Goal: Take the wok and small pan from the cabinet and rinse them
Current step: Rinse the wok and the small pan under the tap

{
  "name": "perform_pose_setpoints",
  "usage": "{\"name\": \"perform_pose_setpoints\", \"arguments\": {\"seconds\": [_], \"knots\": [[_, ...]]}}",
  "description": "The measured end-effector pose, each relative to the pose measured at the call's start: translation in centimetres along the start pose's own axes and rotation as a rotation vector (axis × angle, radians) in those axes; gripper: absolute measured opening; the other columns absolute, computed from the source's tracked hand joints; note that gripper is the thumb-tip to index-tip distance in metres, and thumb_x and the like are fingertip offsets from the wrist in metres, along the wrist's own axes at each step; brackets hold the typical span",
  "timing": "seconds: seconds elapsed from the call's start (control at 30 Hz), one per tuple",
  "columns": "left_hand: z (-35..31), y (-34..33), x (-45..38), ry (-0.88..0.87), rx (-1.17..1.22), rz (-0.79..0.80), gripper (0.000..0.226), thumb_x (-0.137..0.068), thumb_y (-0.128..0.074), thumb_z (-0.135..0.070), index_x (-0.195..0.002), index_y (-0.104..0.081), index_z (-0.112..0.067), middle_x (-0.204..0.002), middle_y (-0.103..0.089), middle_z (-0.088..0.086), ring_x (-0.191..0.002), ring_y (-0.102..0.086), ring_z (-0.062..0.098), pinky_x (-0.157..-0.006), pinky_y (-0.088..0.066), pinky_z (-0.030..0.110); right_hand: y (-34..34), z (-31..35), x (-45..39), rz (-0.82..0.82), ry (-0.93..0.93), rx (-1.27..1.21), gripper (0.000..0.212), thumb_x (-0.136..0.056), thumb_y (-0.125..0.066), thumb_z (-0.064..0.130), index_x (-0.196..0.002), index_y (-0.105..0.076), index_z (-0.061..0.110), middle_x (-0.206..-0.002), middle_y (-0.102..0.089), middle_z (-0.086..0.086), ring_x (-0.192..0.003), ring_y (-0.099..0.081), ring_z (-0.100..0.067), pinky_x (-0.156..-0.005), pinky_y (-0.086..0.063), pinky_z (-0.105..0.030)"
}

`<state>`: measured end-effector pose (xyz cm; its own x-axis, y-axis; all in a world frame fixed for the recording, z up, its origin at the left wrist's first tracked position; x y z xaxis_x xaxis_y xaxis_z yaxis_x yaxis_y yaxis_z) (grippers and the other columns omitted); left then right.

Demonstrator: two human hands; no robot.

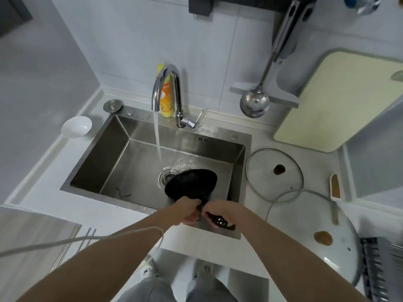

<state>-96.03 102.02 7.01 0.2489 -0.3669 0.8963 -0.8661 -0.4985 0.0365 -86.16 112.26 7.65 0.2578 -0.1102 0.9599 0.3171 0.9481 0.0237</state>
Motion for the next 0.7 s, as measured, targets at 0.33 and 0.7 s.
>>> {"name": "perform_pose_setpoints", "arguments": {"seconds": [0.33,0.7], "knots": [[-2.1,4.5,2.7,0.004,0.241,0.112,0.026,-0.097,-0.057,-0.034,-0.093,-0.062,-0.009,-0.085,-0.068,0.012,-0.073,-0.065,0.025,-0.083,-0.055,0.037,-4.7,5.5,3.5,0.048,0.116,-0.284,0.007,-0.088,-0.056,0.003,-0.094,-0.056,0.007,-0.071,-0.062,-0.009,-0.053,-0.061,-0.011,-0.047,-0.047,-0.018],[-3.4,10.0,2.0,-0.105,0.346,-0.067,0.016,-0.098,-0.059,-0.022,-0.092,-0.063,-0.007,-0.066,-0.063,0.006,-0.047,-0.062,0.013,-0.046,-0.056,0.025,-7.2,8.4,1.3,0.105,0.500,0.037,0.020,-0.093,-0.060,0.015,-0.077,-0.054,0.006,-0.061,-0.052,-0.011,-0.047,-0.047,-0.019,-0.041,-0.041,-0.024]]}}
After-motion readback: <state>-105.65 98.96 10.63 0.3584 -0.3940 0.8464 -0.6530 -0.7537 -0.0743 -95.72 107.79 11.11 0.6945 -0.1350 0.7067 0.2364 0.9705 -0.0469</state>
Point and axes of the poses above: each hand's wrist, its own x-axis away from the middle knuckle, its own y-axis out of the back of the hand, z = x × y, the point moved 1 cm from there along -x, towards the middle knuckle
